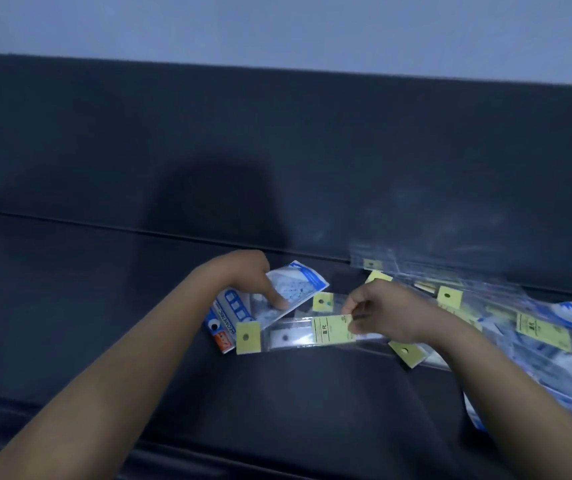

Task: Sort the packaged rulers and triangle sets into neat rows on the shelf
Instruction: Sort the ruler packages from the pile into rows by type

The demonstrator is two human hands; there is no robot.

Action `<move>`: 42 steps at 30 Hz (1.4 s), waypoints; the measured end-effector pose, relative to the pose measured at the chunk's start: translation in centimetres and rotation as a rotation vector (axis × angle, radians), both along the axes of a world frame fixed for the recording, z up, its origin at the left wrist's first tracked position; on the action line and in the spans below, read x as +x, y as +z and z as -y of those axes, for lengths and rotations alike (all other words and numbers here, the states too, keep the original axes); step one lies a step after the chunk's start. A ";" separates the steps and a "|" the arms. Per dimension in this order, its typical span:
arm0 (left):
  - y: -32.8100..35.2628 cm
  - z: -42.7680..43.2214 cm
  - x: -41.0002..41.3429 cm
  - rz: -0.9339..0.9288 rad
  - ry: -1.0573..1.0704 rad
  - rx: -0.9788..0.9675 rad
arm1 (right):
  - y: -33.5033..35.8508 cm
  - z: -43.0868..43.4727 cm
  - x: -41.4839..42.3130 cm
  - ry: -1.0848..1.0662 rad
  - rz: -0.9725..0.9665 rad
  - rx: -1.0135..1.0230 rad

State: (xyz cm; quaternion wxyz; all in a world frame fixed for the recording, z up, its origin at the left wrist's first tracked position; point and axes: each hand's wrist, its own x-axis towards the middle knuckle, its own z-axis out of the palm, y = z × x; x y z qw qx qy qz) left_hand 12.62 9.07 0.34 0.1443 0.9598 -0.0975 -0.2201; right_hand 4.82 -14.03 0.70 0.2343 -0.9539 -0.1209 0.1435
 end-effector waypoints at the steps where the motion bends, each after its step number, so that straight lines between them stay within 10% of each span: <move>1: 0.0 -0.2 0.0 0.015 -0.020 -0.054 | 0.1 0.0 -0.1 -0.028 0.019 -0.009; 17: 7.7 7.5 -3.1 0.328 -0.244 -0.763 | 2.3 5.5 -6.1 -0.132 0.324 0.354; 42: 0.1 52.3 -16.5 -0.148 -0.523 -0.647 | 2.9 46.3 -27.4 -0.498 0.307 0.117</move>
